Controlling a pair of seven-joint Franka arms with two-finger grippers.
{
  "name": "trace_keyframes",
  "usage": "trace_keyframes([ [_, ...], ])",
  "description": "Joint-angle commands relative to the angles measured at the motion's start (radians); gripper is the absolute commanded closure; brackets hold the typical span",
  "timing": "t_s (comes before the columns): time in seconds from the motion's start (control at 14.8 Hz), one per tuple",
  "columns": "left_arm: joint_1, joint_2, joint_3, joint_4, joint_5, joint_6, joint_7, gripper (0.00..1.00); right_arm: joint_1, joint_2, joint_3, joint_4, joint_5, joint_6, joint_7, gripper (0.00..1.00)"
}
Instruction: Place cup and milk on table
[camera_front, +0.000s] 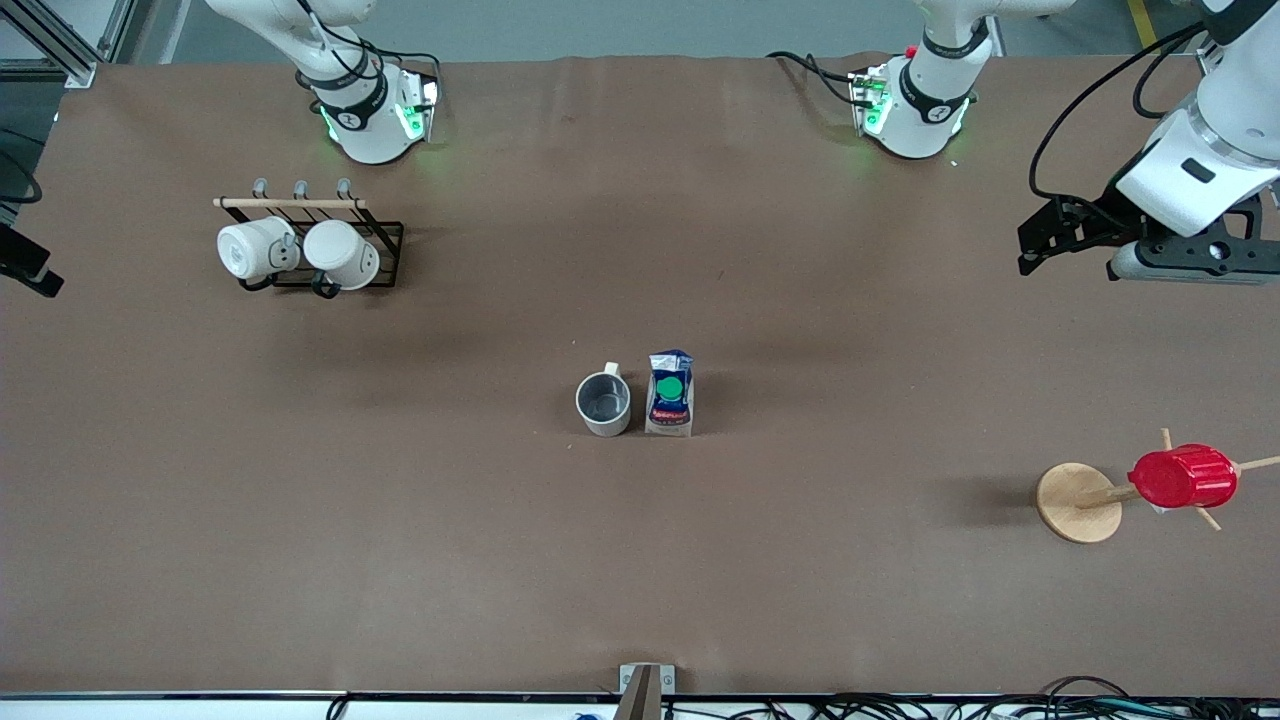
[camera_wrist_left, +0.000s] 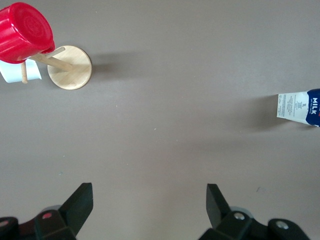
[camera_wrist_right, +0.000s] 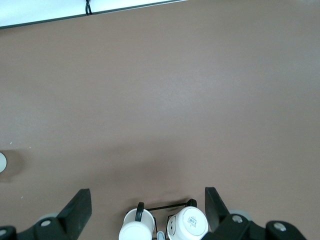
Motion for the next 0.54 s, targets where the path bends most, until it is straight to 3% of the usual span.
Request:
trace_keyframes([
  [0.0, -0.015, 0.015, 0.018, 0.028, -0.015, -0.006, 0.006, 0.0, -0.02, -0.003, 0.009, -0.001, 0.022, 0.007, -0.007, 0.0],
  [0.47, -0.007, 0.015, 0.016, 0.033, -0.01, -0.011, 0.001, 0.0, -0.02, -0.002, 0.009, -0.001, 0.021, 0.007, -0.007, 0.0],
])
